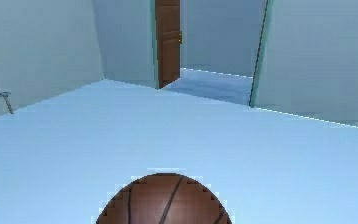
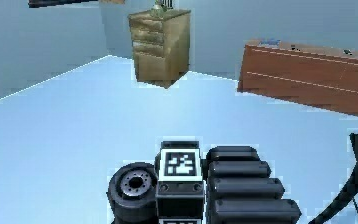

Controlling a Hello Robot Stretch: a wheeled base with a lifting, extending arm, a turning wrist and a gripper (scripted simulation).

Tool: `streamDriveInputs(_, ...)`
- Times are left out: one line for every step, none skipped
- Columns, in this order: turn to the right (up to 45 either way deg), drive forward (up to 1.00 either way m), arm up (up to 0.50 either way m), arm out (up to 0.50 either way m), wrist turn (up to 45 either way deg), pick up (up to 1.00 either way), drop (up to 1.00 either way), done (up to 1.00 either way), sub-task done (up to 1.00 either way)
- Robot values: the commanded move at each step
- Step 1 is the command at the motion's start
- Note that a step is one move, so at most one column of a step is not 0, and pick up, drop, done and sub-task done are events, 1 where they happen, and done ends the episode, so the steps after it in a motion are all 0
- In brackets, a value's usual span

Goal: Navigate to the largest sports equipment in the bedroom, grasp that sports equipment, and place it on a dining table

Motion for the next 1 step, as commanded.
streamDriveInputs(36.0,0.00,0.00,0.00,0.0,0.00,0.00,0.00,0.00)
